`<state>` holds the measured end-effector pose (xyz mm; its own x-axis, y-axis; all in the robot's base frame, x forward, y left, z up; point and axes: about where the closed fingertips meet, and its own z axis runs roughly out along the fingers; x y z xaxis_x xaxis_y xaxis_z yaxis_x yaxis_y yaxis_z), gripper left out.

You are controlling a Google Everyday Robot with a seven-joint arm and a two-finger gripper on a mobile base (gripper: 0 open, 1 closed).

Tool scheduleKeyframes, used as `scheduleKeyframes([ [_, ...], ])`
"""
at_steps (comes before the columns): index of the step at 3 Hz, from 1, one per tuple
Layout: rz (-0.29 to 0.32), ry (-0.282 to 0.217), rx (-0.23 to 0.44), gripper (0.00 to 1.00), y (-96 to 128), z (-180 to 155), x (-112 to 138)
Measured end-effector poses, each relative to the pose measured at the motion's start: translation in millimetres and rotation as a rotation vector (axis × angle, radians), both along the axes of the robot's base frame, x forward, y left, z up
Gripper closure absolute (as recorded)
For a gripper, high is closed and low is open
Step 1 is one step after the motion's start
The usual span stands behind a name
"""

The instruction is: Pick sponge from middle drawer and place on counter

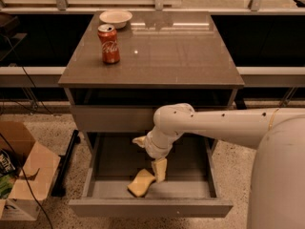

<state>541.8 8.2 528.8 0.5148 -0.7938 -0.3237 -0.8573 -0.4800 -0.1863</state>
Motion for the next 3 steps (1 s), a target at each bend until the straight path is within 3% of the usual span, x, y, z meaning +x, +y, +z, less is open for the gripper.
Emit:
scheduleKeyframes([
  [1,0.049,-0.024,-0.046,0.00,7.5,-29.5,11.3],
  [3,0.032,-0.041,-0.031,0.00,16.8,-84.1,19.2],
])
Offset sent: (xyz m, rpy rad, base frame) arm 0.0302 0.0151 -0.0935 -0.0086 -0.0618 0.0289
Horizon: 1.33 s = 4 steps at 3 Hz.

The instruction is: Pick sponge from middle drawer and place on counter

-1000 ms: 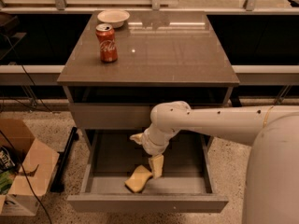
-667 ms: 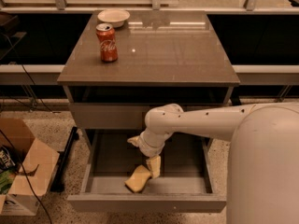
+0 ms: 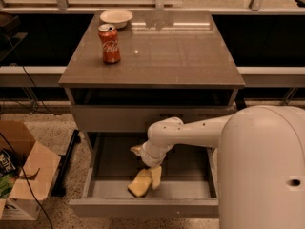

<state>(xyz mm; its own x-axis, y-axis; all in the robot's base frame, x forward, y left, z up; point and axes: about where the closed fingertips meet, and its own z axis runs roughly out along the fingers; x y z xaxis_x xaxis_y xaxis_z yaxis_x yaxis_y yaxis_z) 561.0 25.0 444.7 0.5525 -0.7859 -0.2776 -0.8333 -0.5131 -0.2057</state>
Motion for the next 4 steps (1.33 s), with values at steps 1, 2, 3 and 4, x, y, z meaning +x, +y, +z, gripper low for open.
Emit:
scheduleKeyframes([
  [1,-0.030,0.004,0.004,0.00,-1.0,-19.6,-2.9],
  [2,-0.056,0.017,0.000,0.00,-4.5,-36.2,-2.1],
  [3,-0.064,0.050,-0.019,0.00,-7.2,-57.0,-3.3],
  [4,-0.040,0.093,-0.064,0.00,-0.7,-80.5,-9.7],
])
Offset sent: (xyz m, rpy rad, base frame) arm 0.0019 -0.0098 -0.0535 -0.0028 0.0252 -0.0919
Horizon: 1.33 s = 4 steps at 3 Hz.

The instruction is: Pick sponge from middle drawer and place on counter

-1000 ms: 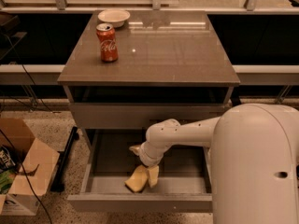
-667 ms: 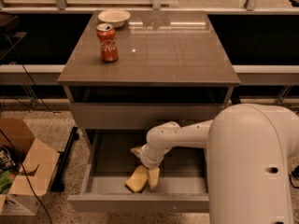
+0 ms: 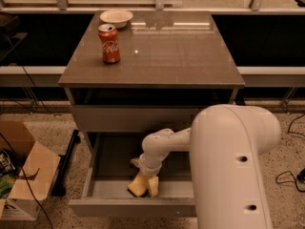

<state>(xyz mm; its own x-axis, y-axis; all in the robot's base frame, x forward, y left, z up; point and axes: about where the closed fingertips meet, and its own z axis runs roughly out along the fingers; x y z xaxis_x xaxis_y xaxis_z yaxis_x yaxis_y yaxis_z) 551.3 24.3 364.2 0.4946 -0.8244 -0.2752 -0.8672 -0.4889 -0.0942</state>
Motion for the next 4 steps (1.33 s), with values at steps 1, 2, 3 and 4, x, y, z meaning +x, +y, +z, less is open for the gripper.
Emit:
scheduleKeyframes([
  [1,0.024,0.042,-0.027,0.26,10.4,-10.8,-11.7],
  [2,0.023,0.032,-0.028,0.50,14.6,-2.6,-16.5],
  [3,0.014,-0.005,0.017,0.81,20.7,31.2,-12.7],
  [4,-0.024,-0.021,0.097,1.00,16.1,55.6,-9.2],
])
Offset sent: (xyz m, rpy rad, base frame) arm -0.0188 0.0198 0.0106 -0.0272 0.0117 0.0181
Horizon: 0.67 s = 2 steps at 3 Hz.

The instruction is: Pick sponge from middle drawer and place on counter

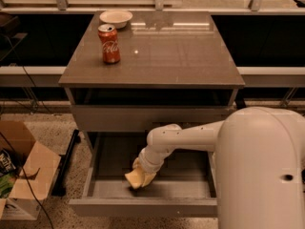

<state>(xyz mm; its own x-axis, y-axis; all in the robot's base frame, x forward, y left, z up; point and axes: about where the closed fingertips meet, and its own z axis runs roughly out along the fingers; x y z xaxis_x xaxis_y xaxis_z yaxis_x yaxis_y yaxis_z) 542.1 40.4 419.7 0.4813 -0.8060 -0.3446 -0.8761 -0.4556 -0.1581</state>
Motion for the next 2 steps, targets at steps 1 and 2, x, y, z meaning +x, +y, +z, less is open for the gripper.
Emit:
scheduleKeyframes([
  [1,-0.064,0.003,0.125,1.00,-13.7,37.3,3.4],
  [2,-0.135,-0.024,0.227,1.00,-45.6,88.6,-3.6],
])
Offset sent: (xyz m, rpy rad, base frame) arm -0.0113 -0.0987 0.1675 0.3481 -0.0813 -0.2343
